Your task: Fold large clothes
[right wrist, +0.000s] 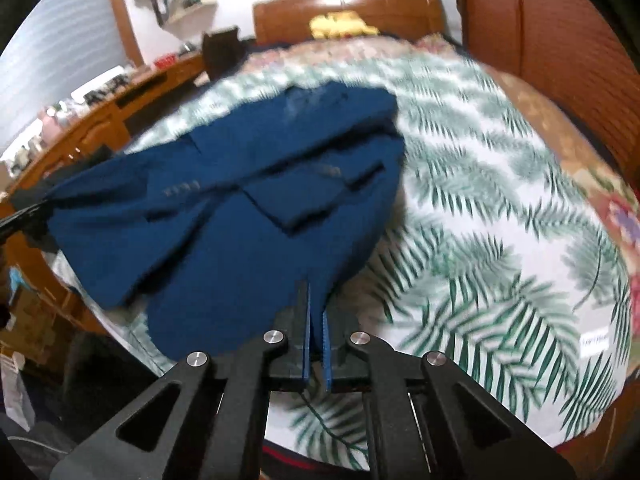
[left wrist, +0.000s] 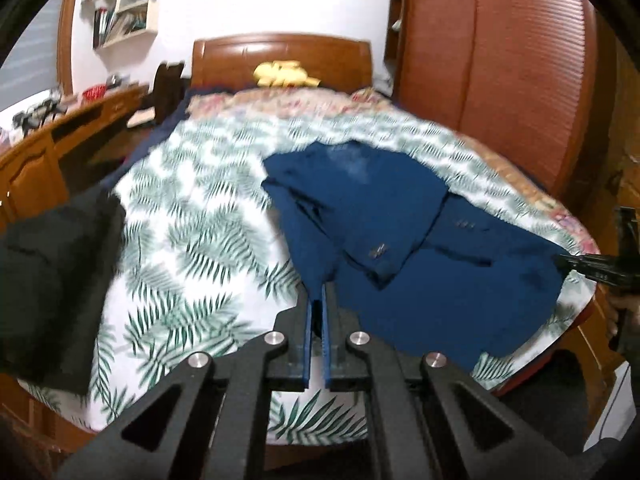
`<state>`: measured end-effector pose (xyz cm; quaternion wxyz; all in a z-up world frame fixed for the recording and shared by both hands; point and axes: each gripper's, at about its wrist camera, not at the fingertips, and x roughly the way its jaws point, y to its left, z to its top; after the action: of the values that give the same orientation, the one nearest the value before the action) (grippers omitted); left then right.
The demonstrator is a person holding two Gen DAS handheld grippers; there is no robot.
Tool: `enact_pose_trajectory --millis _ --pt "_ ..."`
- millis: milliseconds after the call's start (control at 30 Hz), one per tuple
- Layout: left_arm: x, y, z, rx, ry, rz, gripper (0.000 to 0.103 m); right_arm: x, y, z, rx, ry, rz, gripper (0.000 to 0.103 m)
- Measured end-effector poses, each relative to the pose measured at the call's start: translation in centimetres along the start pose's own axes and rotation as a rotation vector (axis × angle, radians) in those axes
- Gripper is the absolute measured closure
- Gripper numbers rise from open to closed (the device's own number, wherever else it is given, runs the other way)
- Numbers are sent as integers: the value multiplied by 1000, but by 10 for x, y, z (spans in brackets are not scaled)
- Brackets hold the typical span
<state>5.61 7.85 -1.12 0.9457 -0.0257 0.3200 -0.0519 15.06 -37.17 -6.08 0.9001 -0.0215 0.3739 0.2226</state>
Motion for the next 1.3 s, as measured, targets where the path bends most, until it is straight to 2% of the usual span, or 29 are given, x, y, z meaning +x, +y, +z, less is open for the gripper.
enact_pose_trajectory --millis 200,467,633,933,1167,1300 --pt "-23 -8 19 29 -66 -11 103 -29 12 21 -6 -82 19 102" --pt "-77 -18 25 56 -155 -3 103 -84 18 37 -12 -197 31 102" --pt "-108 -23 20 66 -194 0 103 -113 32 41 -61 -217 -13 102" --pt "-163 -29 28 85 -298 4 103 -168 50 45 -98 -309 -2 102" --pt "-188 -25 32 84 -348 1 103 -196 55 46 -121 -353 -16 102" --pt "-186 -23 33 80 -350 9 102 -195 48 48 -113 -354 -13 102"
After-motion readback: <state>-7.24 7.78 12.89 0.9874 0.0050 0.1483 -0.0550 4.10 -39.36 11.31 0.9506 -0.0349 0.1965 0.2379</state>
